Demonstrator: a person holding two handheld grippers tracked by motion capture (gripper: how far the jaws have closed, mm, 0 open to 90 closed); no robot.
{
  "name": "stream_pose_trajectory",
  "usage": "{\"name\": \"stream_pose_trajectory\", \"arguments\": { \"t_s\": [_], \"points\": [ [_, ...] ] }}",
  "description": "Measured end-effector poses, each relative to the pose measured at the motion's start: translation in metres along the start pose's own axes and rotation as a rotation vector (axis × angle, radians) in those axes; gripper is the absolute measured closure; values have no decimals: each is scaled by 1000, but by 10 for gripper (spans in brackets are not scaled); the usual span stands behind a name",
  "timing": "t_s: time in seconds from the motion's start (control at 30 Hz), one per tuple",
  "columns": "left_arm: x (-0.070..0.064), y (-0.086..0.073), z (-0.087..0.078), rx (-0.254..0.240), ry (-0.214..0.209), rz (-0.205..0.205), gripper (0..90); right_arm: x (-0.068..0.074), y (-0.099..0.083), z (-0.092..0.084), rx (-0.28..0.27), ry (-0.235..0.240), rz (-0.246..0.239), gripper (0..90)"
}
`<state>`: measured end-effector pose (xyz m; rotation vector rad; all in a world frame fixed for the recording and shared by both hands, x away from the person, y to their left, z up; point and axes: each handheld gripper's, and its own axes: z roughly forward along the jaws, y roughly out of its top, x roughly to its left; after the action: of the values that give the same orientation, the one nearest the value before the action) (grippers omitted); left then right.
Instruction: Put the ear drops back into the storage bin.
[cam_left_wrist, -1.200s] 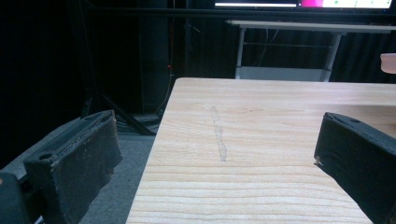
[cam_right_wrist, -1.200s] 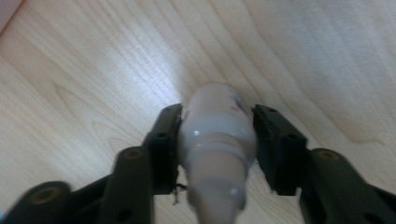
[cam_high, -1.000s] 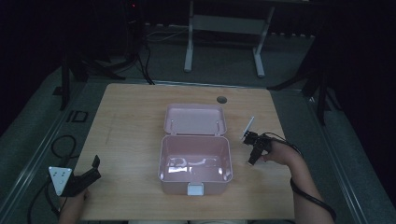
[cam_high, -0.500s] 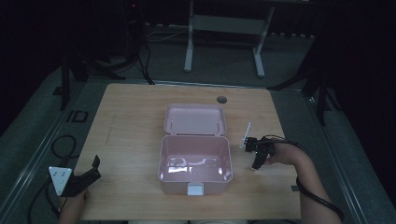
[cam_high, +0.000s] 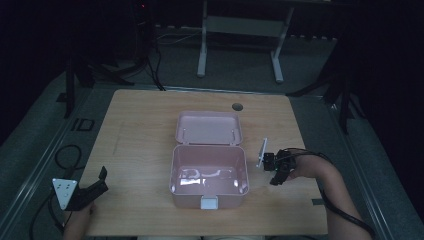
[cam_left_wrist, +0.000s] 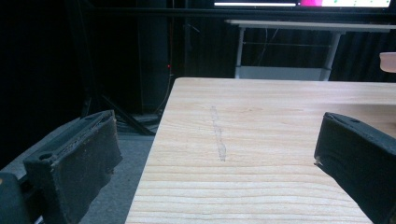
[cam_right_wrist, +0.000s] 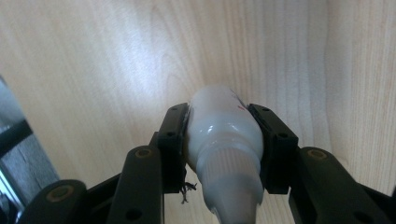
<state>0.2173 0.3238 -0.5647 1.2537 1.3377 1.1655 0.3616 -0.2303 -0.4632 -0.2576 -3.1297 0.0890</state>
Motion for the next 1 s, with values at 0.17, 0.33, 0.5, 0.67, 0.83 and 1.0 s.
{"name": "stream_pose_trajectory", "arguments": {
  "t_s": [0.17,0.33,0.5,0.67,0.83,1.0],
  "points": [
    [0,0,0,0,-1,-1,4,8,1,-3,10,8,-59,595],
    [0,0,0,0,-1,-1,4,19,1,-7,1,3,-135,595],
    [0,0,0,1,-1,0,4,31,3,-14,-2,-12,-212,595],
    [0,0,0,1,-2,0,4,36,7,-18,19,-13,-236,595],
    [0,0,0,1,-1,-1,4,37,12,-24,35,-39,-223,596],
    [0,0,0,2,-1,-1,4,38,15,-37,33,-41,-199,596]
  ]
}}
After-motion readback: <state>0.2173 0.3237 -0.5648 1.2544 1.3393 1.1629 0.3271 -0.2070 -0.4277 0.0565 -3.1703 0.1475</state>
